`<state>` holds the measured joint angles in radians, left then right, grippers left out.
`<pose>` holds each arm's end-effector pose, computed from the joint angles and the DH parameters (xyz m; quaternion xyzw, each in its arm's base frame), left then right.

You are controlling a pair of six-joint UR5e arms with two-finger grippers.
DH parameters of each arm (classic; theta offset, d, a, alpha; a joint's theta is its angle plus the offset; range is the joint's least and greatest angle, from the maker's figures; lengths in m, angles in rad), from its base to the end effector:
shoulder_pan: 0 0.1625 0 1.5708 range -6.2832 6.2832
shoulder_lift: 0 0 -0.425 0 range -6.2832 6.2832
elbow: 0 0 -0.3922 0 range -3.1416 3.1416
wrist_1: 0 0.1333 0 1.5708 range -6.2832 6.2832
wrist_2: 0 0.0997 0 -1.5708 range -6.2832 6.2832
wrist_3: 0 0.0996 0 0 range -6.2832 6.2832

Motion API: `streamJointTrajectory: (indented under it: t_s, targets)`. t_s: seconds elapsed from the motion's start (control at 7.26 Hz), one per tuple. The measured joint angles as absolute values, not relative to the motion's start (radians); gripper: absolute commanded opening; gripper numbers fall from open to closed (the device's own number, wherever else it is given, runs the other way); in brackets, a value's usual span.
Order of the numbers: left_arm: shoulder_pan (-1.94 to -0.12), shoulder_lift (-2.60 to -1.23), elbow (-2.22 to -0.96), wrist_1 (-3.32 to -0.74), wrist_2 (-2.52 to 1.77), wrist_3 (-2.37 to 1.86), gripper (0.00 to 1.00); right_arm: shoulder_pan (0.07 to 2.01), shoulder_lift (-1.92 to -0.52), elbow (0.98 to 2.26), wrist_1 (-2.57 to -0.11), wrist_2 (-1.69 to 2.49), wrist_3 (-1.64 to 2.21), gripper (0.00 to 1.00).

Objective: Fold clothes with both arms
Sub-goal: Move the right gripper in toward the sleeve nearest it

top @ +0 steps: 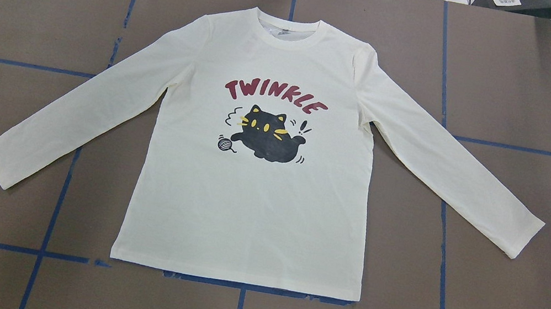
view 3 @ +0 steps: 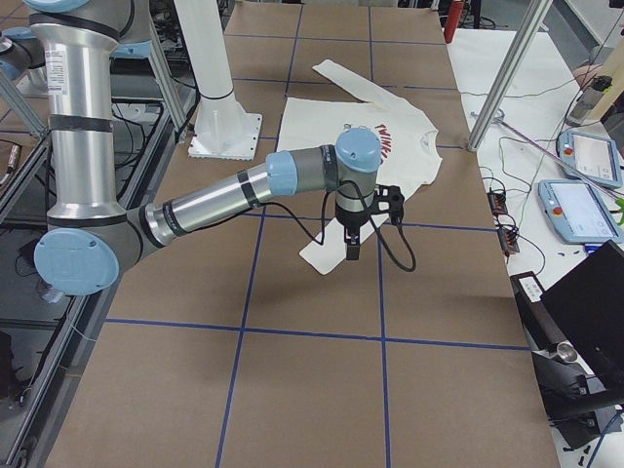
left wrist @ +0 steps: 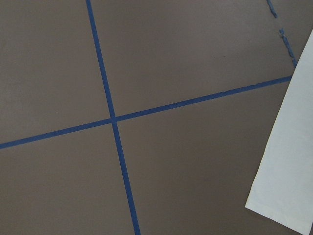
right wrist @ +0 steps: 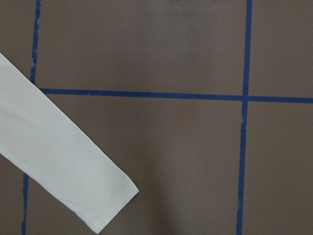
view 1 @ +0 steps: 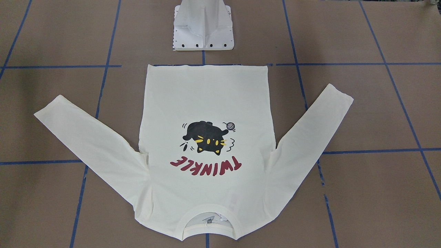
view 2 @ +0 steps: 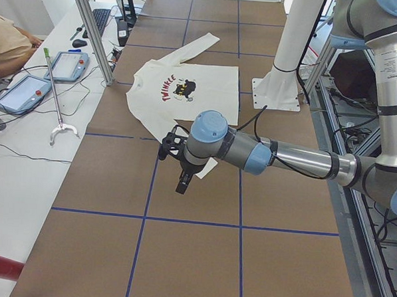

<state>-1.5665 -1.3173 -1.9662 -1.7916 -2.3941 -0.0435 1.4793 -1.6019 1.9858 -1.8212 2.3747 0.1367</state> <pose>-0.0585 -0.3992 0.5464 0.1558 0.3974 0.0545 0.9027 0.0194 -0.4622 0.4956 0.0165 -0.3948 -0.0053 0.9186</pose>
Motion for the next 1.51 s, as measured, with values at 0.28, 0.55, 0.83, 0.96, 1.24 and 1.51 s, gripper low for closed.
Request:
streamJointTrajectory:
  t_s: [0.28,0.55,0.83,0.96,1.24,1.51]
  targets:
    - [-1.556,-1.307,-1.974,-1.787,-2.391,-0.042,1.00,1.476,-1.646,1.979,-1.804,2.379,0.131,1.00]
    - [-1.551,-1.278,-1.998,-1.791,-2.398,-0.040,1.00,1.456,-1.658,1.978,-1.777,2.391,0.135,1.00]
    - [-1.548,-1.268,-2.012,-1.807,-2.411,-0.041,1.00,1.349,-1.663,1.974,-1.726,2.409,0.149,1.00]
    - [-1.547,-1.268,-2.015,-1.812,-2.422,-0.042,1.00,1.277,-1.666,1.965,-1.662,2.416,0.188,1.00]
    - [-1.546,-1.269,-2.015,-1.816,-2.429,-0.042,1.00,1.190,-1.672,1.903,-1.519,2.412,0.289,0.98]
    - [-1.545,-1.270,-2.015,-1.816,-2.431,-0.041,1.00,1.136,-1.664,1.803,-1.322,2.387,0.475,0.96]
